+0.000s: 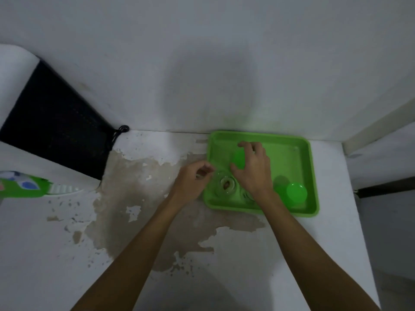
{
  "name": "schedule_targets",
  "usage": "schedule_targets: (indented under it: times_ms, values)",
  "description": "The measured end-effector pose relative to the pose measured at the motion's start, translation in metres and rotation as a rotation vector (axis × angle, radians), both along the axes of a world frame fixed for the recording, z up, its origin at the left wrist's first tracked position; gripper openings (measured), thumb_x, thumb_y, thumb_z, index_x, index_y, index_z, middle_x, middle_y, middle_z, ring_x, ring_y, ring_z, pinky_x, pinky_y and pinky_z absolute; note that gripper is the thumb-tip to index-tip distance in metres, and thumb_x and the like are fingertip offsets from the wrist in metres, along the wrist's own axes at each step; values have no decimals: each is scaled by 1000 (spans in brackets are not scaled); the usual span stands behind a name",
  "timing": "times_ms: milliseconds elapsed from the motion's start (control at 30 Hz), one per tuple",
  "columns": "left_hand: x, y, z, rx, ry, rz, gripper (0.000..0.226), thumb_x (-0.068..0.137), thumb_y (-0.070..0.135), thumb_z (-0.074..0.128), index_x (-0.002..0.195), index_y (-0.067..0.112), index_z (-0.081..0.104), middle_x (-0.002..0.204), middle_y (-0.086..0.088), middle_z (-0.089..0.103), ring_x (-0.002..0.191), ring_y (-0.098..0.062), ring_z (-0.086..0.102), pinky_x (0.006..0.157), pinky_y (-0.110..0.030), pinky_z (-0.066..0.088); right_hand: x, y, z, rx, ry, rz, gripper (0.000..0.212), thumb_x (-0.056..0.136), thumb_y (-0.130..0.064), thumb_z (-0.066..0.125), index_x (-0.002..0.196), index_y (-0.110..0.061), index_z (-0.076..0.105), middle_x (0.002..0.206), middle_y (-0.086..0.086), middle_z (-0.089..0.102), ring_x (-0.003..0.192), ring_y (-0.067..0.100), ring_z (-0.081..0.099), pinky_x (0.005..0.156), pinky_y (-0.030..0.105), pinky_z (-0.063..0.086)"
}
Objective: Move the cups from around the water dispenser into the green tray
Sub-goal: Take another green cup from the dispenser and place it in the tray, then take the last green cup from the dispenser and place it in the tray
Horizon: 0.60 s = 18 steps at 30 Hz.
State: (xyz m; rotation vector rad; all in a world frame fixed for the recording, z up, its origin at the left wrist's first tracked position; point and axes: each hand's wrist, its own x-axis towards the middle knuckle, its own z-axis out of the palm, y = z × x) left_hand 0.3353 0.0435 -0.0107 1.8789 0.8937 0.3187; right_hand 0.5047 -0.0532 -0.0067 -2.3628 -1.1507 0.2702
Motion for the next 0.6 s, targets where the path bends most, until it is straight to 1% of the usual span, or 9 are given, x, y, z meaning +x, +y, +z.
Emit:
schedule_targets:
  times_ms: [100,200,300,367,433,500,600]
  values:
    - [-23,2,9,8,-44,22,13,87,8,70,93,19,73,88,10,71,80,1,66,74,-12,50,-20,4,18,68,88,11,44,73,-26,73,115,-14,64,113,12,60,104,33,60,87,44,52]
    - [-66,10,21,25,-77,86,11,87,7,70,95,13,74,89,2,74,81,-6,68,74,-15,51,-58,18,34,98,160,75,30,76,-27,70,103,-15,67,103,9,65,92,28,63,81,42,54]
    - [-112,22,28,25,-95,154,10,86,8,72,93,15,74,90,4,75,83,-7,69,74,-17,52,-97,38,41,124,219,128,21,73,-31,64,89,-17,68,86,6,69,77,24,63,73,43,55]
    - [-149,34,32,15,-106,209,9,87,11,72,93,17,75,91,6,75,84,-6,69,75,-15,52,-129,55,44,123,265,152,17,73,-28,67,87,-17,68,78,5,70,72,22,65,69,39,55]
    - [-181,43,35,-3,-120,257,10,87,12,72,95,17,75,93,6,74,83,-4,68,74,-8,50,-156,69,45,116,325,181,13,76,-21,71,87,-15,70,74,5,70,68,18,64,68,35,54]
    - [-224,56,37,-16,-123,317,12,87,12,72,98,18,74,92,8,73,81,1,67,74,-5,47,-193,89,46,112,393,228,9,78,-16,73,86,-16,70,71,4,67,63,11,59,66,29,51]
    - [-281,78,35,5,-110,395,11,86,11,73,91,21,73,84,11,73,78,6,66,72,-8,48,-243,119,47,77,450,301,7,81,-14,72,88,-15,71,71,2,66,61,4,57,60,9,44]
